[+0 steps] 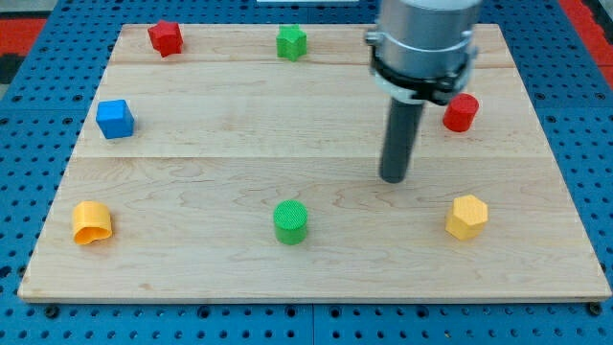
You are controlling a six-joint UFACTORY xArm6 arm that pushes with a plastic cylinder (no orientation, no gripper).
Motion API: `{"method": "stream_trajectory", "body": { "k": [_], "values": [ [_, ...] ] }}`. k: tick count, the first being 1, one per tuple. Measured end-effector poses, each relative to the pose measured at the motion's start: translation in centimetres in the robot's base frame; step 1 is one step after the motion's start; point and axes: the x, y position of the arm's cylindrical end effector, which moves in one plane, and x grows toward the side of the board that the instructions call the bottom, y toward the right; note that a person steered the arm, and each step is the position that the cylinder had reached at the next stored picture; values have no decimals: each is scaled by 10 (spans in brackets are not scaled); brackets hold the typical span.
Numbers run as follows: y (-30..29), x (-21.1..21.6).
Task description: Move the red circle to the top of the yellow hexagon
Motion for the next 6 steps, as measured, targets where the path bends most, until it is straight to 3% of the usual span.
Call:
{"method": "stream_trajectory", "body": {
  "k": [1,2,3,4,6],
  "values": [
    [64,3],
    [110,42],
    [74,51],
    [91,43],
    [178,-80]
  ]
}}
